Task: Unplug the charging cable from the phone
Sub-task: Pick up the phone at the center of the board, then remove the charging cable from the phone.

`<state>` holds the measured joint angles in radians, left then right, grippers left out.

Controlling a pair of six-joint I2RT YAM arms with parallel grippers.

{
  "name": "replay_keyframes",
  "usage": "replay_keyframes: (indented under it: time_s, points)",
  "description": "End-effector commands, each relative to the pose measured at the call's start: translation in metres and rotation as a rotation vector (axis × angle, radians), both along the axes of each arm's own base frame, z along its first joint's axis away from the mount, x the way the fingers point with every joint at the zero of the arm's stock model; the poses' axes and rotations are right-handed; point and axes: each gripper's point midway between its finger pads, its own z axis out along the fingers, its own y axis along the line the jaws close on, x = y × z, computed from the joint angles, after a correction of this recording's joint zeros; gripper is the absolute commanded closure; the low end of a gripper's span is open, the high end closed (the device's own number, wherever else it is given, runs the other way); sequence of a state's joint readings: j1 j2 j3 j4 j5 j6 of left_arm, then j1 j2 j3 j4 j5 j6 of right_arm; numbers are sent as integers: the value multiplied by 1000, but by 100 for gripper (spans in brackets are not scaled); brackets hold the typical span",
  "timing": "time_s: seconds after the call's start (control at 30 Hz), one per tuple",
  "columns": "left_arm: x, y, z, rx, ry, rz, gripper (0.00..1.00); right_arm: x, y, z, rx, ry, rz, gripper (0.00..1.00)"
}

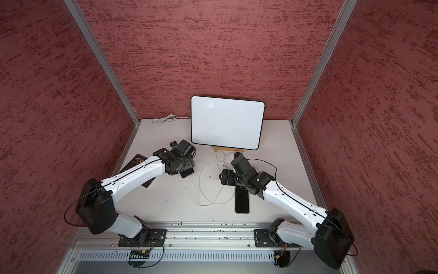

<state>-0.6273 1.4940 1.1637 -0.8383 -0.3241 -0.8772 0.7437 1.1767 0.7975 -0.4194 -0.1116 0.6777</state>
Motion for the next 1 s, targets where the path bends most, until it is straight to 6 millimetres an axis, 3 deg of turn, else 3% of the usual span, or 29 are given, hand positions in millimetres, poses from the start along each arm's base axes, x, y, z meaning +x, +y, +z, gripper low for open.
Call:
replay_keyframes:
  time_s: [0.0, 0.27, 0.33, 0.47, 0.63, 0.87, 0.97]
  points:
    - [9, 2, 26, -18, -83, 4, 38, 4, 40, 11, 107, -34, 80, 24]
    - [8, 4, 36, -47, -113, 9, 38, 9, 112, 18, 229, -79, 173, 34]
    - [8, 4, 38, -59, -119, 10, 38, 12, 127, 6, 200, -58, 191, 37]
    - [7, 4, 40, -74, -120, 7, 38, 11, 152, 7, 245, -66, 239, 40]
    - [6, 2, 40, -90, -121, 2, 38, 11, 167, 3, 279, -48, 260, 51]
    - [6, 1, 40, -103, -120, -1, 38, 9, 173, 2, 286, -35, 283, 58]
    - [6, 1, 39, -104, -119, 1, 38, 9, 176, 1, 287, -24, 291, 66]
